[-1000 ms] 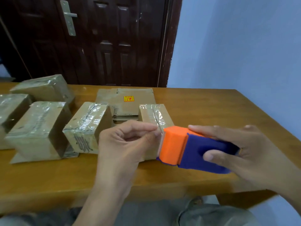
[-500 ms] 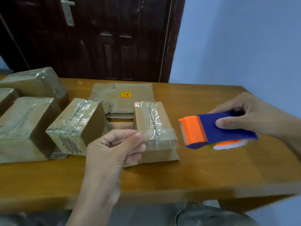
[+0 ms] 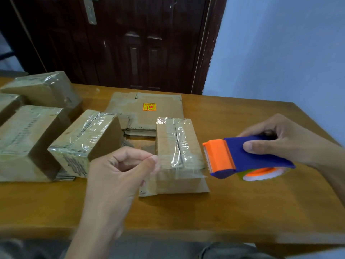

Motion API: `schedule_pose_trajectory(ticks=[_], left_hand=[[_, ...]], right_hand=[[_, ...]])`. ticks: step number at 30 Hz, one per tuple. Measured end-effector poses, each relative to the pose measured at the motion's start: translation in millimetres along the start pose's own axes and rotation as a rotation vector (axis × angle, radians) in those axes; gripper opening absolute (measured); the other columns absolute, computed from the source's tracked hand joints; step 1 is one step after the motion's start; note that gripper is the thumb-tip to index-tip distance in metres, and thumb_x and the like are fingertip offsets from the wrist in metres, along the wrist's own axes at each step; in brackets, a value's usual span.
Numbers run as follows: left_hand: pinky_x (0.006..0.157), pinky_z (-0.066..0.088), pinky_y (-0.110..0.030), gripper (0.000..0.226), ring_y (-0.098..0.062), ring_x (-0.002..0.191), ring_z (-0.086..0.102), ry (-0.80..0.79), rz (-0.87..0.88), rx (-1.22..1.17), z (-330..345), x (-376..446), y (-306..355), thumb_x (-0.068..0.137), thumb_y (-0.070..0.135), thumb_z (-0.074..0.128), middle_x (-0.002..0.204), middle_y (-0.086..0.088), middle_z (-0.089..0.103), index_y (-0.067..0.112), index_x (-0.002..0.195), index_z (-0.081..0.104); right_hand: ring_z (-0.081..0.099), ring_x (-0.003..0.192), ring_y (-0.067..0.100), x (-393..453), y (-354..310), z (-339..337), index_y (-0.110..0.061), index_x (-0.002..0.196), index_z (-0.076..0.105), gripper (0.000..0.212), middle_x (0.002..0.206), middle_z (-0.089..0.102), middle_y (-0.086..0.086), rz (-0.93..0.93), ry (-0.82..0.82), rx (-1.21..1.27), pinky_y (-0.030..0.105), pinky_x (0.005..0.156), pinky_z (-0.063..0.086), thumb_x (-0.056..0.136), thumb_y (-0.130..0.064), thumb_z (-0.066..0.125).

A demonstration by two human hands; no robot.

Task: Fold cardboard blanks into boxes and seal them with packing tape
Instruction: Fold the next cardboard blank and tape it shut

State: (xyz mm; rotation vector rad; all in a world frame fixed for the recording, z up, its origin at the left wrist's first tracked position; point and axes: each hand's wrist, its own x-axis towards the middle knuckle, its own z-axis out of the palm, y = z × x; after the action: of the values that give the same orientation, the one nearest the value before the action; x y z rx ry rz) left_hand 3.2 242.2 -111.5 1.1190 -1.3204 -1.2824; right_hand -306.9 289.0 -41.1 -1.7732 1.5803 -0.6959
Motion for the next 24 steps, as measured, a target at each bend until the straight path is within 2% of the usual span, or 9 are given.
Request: schedule_pose_trajectory(ticks=[3, 6, 8, 10, 12, 15, 18, 20, 24], left_hand=[[0.055, 0.054, -0.017, 0.008, -0.016, 0.064, 0.066, -0.018, -0.023, 0.02, 0.2, 7.1, -7.7, 0.083, 0.013, 0.081, 0.073, -0.006, 0.077, 0.015, 0.075, 0.08], [0.057, 0.059, -0.022, 0.007, -0.019, 0.064, 0.073, -0.056, -0.111, -0.006, 3.2, 11.6, -17.1, 0.089, 0.007, 0.076, 0.072, -0.013, 0.076, 0.003, 0.083, 0.076], [0.057, 0.062, -0.025, 0.01, -0.023, 0.067, 0.076, -0.105, -0.204, -0.041, 1.5, 17.9, -24.1, 0.091, 0.011, 0.074, 0.073, -0.014, 0.075, 0.002, 0.088, 0.075], [0.055, 0.061, -0.025, 0.015, -0.024, 0.067, 0.075, -0.203, -0.342, -0.172, -1.9, 25.8, -31.4, 0.087, 0.018, 0.074, 0.074, -0.015, 0.072, 0.003, 0.089, 0.074], [0.051, 0.06, -0.024, 0.019, -0.019, 0.063, 0.07, -0.3, -0.457, -0.355, -3.9, 31.5, -38.7, 0.084, 0.02, 0.073, 0.074, -0.014, 0.068, 0.004, 0.096, 0.072], [0.048, 0.052, -0.02, 0.022, -0.013, 0.062, 0.062, -0.375, -0.483, -0.447, -4.0, 32.3, -45.1, 0.091, 0.021, 0.068, 0.074, -0.006, 0.062, 0.007, 0.109, 0.067], [0.048, 0.04, -0.022, 0.021, -0.011, 0.059, 0.05, -0.343, -0.398, -0.325, 0.7, 27.7, -50.2, 0.091, 0.033, 0.067, 0.071, -0.001, 0.053, 0.013, 0.095, 0.065], [0.048, 0.037, -0.022, 0.027, -0.01, 0.056, 0.045, -0.282, -0.368, -0.27, 5.8, 23.4, -54.7, 0.092, 0.039, 0.063, 0.069, 0.0, 0.047, 0.013, 0.096, 0.065], [0.048, 0.037, -0.023, 0.033, -0.01, 0.057, 0.047, -0.172, -0.364, -0.245, 15.3, 15.9, -60.5, 0.09, 0.046, 0.063, 0.068, 0.002, 0.05, 0.015, 0.099, 0.067]], right_hand=[[0.063, 0.048, 0.005, 5.1, 5.0, 1.0, -0.013, 0.097, 0.082, 0.021, 0.063, 0.074, -0.001, 0.026, -0.021, 0.033, 0.01, 0.049, 0.042, 0.088, -0.024, 0.067], [0.064, 0.054, 0.006, 12.4, 14.9, 6.5, -0.025, 0.092, 0.084, 0.018, 0.07, 0.076, 0.001, 0.06, -0.059, 0.04, 0.012, 0.053, 0.044, 0.089, -0.031, 0.068], [0.062, 0.054, 0.008, 16.9, 25.3, 10.9, -0.026, 0.091, 0.083, 0.016, 0.069, 0.075, 0.002, 0.083, -0.073, 0.07, 0.014, 0.054, 0.043, 0.093, -0.035, 0.07], [0.061, 0.054, 0.011, 20.2, 36.2, 15.3, -0.023, 0.091, 0.082, 0.022, 0.068, 0.072, 0.004, 0.103, -0.061, 0.114, 0.016, 0.054, 0.042, 0.092, -0.043, 0.073], [0.059, 0.055, 0.013, 22.1, 45.6, 19.9, -0.022, 0.091, 0.081, 0.033, 0.068, 0.07, 0.006, 0.116, -0.036, 0.143, 0.017, 0.054, 0.042, 0.083, -0.051, 0.069], [0.057, 0.058, 0.017, 22.6, 58.7, 27.3, -0.019, 0.091, 0.08, 0.032, 0.071, 0.069, 0.012, 0.1, 0.012, 0.176, 0.02, 0.054, 0.04, 0.085, -0.049, 0.071], [0.055, 0.056, 0.019, 20.7, 66.5, 37.0, -0.018, 0.091, 0.08, 0.025, 0.07, 0.068, 0.012, 0.082, 0.05, 0.232, 0.023, 0.052, 0.039, 0.088, -0.039, 0.066], [0.056, 0.055, 0.019, 18.1, 69.2, 44.7, -0.022, 0.091, 0.081, 0.024, 0.071, 0.069, 0.008, 0.078, 0.073, 0.259, 0.023, 0.052, 0.04, 0.09, -0.037, 0.062], [0.057, 0.056, 0.02, 13.5, 73.2, 53.1, -0.023, 0.093, 0.081, 0.032, 0.073, 0.071, 0.008, 0.07, 0.108, 0.312, 0.025, 0.051, 0.04, 0.085, -0.05, 0.066]])
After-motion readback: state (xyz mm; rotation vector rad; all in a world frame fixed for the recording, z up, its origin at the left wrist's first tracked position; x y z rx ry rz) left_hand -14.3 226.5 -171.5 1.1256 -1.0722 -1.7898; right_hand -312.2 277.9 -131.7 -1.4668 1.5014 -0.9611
